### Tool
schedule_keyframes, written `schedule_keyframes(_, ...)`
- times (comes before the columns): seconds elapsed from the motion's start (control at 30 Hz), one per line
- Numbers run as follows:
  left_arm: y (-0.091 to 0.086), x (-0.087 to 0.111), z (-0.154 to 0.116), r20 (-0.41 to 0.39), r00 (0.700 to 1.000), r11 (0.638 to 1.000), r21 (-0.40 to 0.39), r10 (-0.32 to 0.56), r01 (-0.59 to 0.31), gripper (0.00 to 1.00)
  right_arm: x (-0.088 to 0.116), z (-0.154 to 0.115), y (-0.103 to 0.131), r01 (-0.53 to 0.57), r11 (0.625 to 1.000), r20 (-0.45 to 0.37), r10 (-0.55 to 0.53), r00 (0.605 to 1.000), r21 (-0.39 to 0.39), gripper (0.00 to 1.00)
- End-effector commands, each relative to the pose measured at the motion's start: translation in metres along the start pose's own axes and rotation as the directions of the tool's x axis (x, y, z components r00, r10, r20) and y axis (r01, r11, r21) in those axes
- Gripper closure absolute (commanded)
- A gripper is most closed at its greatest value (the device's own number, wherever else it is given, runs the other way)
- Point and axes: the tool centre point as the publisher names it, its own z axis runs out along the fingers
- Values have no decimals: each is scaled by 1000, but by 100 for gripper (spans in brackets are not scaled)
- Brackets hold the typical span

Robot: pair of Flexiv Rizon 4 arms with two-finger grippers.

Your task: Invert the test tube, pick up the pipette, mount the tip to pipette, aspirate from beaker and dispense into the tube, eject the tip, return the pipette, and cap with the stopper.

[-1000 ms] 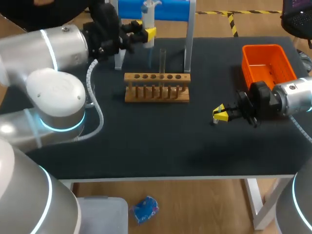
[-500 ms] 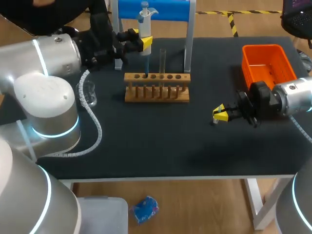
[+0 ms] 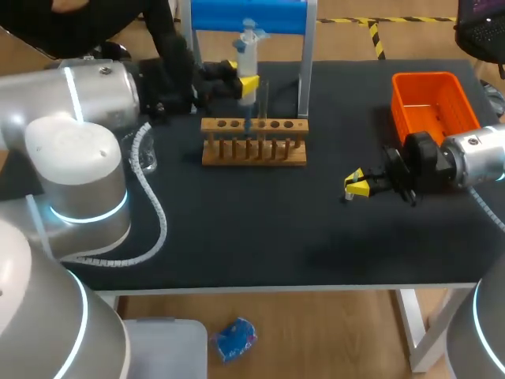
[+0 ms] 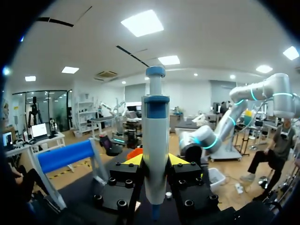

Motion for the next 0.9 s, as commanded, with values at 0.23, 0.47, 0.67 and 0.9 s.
schedule_keyframes(0.23, 10, 41, 41, -85, 996, 1000, 17, -4, 5, 100, 0, 0, 0, 1, 1000, 0, -1, 1000, 1, 100)
schedule_keyframes(0.47, 6, 58, 54, -106, 994, 999, 25, 34, -31, 100, 0, 0, 0, 1, 1000, 0, -1, 1000, 1, 100)
schedule_keyframes(0.67, 1, 68, 67, -164, 986, 999, 33, 42, -37, 100, 0, 0, 0, 1, 1000, 0, -1, 1000, 1, 100)
schedule_keyframes(0.9, -11, 79, 73, -191, 979, 998, 17, 70, -68, 100, 0, 0, 0, 1, 1000, 0, -1, 1000, 1, 100)
